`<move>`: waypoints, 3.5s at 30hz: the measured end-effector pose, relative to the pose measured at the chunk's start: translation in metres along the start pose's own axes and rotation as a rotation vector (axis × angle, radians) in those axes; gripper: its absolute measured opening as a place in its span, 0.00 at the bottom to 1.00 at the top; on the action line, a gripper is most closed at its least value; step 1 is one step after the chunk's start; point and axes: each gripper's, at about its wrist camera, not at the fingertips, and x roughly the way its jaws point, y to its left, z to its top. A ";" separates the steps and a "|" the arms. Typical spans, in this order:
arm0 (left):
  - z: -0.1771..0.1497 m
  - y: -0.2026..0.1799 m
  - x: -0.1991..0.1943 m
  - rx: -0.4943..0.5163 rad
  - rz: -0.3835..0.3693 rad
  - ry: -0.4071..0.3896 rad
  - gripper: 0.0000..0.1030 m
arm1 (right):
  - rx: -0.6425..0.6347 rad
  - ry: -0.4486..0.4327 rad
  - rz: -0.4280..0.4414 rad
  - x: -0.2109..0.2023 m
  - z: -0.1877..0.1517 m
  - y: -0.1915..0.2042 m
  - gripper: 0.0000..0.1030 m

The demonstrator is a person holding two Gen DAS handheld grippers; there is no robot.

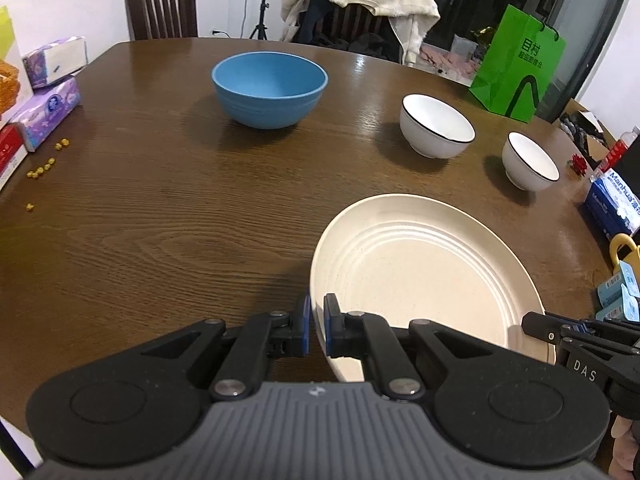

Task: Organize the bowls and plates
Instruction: 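Set the cream plate down onto the stacked plates with both grippers, then open both grippers to release the rim of the plate stack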

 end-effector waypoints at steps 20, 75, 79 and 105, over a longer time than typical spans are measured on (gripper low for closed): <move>0.003 -0.023 0.029 0.061 -0.066 0.049 0.07 | 0.059 0.024 -0.071 0.009 -0.014 -0.025 0.09; -0.022 -0.063 0.041 0.200 -0.038 0.109 0.07 | -0.047 0.115 -0.175 0.017 -0.032 -0.029 0.12; -0.023 -0.068 0.043 0.229 -0.011 0.113 0.07 | -0.066 0.115 -0.190 0.018 -0.032 -0.027 0.12; -0.010 -0.070 0.042 0.222 -0.022 0.154 0.27 | 0.028 0.124 -0.129 0.011 -0.027 -0.042 0.32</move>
